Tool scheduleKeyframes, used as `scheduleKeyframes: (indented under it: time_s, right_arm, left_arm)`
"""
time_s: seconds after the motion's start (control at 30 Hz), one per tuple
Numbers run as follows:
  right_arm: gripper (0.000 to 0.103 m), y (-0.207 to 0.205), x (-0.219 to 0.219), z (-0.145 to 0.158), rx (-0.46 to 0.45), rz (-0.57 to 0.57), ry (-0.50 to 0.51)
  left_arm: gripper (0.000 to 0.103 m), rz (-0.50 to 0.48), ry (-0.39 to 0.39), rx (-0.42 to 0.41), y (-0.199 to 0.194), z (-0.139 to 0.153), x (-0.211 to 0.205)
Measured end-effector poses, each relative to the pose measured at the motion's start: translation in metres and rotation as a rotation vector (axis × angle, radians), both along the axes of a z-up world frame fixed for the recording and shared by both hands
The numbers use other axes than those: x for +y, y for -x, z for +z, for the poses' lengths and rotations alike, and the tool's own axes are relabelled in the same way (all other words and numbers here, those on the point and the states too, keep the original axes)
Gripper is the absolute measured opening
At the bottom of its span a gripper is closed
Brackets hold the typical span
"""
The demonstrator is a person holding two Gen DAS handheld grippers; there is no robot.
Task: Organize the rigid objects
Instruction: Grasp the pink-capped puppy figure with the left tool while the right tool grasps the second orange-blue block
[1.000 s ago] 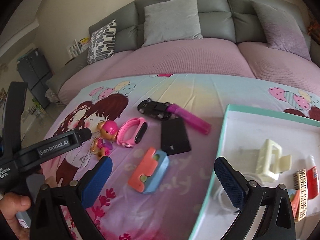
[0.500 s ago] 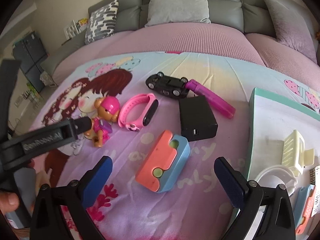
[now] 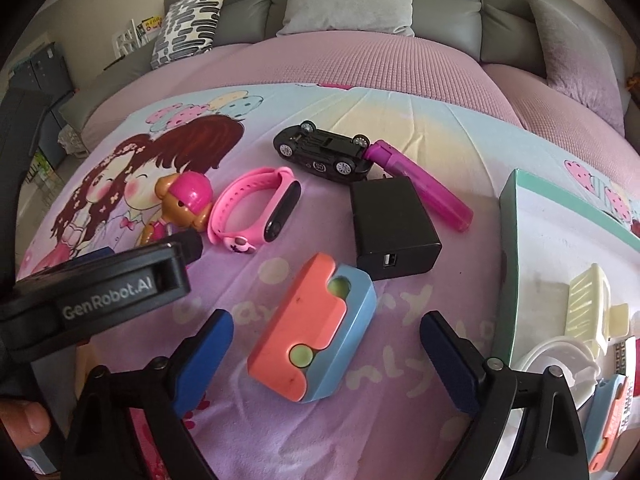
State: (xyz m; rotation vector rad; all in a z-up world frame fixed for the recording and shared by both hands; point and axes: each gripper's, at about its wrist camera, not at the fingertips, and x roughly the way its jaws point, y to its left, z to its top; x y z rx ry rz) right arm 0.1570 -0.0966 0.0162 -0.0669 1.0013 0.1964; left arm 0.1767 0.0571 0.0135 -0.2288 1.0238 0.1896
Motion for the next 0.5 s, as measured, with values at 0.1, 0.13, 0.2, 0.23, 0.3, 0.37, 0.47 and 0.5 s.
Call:
scheduleKeyframes:
  time_s: [0.1,0.13,0.2,0.23,0.3,0.37,0.47,0.5]
  right_arm:
    - [0.088,0.0,-0.001,0.0,0.001,0.003,-0.003]
    - [0.086,0.001,0.0,0.0,0.002,0.007,-0.005]
    - [0.081,0.0,0.0,0.0,0.005,0.011,-0.003]
    - [0.078,0.0,0.0,0.0,0.005,0.011,-0.003]
    - [0.075,0.001,-0.001,0.0,0.007,0.01,0.0]
    - [0.072,0.001,-0.002,0.001,0.012,0.01,-0.004]
    - [0.064,0.002,-0.005,0.003,0.016,0.013,0.001]
    - [0.061,0.003,-0.006,0.003,0.019,0.015,0.003]
  left_arm:
    - [0.09,0.004,0.001,-0.009,0.0,0.001,0.001]
    - [0.09,0.008,0.004,-0.013,0.0,0.001,0.001]
    - [0.089,0.005,0.01,-0.022,0.0,0.001,0.0]
    - [0.089,-0.004,0.013,-0.028,-0.001,0.002,-0.002]
    - [0.078,-0.021,0.015,-0.036,-0.002,0.003,-0.006]
    - [0.07,-0.036,0.013,-0.04,-0.003,0.004,-0.01]
    - [0.058,-0.054,0.011,-0.042,-0.005,0.005,-0.013]
    - [0.053,-0.061,0.014,-0.044,-0.005,0.005,-0.013]
